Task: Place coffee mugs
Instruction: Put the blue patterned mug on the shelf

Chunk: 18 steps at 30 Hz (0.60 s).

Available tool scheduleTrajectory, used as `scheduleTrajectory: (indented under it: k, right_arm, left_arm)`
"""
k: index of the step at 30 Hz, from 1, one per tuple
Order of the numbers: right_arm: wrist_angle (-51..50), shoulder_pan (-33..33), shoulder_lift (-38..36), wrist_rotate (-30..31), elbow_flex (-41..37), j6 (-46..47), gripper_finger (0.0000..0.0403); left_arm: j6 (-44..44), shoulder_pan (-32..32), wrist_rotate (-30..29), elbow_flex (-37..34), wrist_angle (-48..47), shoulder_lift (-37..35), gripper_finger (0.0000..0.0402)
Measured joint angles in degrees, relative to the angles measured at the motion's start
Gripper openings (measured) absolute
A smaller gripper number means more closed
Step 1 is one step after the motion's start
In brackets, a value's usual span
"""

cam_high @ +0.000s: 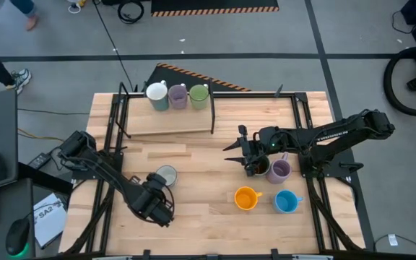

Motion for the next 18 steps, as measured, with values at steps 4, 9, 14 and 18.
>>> scheduleTrajectory:
  k: [4,9,14,18]
  right_arm:
    - [0.58,0.00,0.00,0.00,-0.01,0.00,0.0158]
    - [1.22,0.00,0.00,0.00,0.00,-0.04,0.0158]
    - [1.20,0.00,0.00,0.00,-0.02,-0.67,0.0158]
    - [1.18,0.00,0.00,0.00,-0.02,-1.38,0.0158]
  left_arm:
    - [0.67,0.84,-0.33,5.18,2.00,-0.04,0.0141]
    - [1.49,4.29,-5.44,10.34,3.23,-0.11,0.0141]
    - [3.70,9.98,-6.42,9.78,3.92,-0.11,0.0141]
    - [8.69,14.35,-6.34,9.46,6.11,0.38,0.0141]
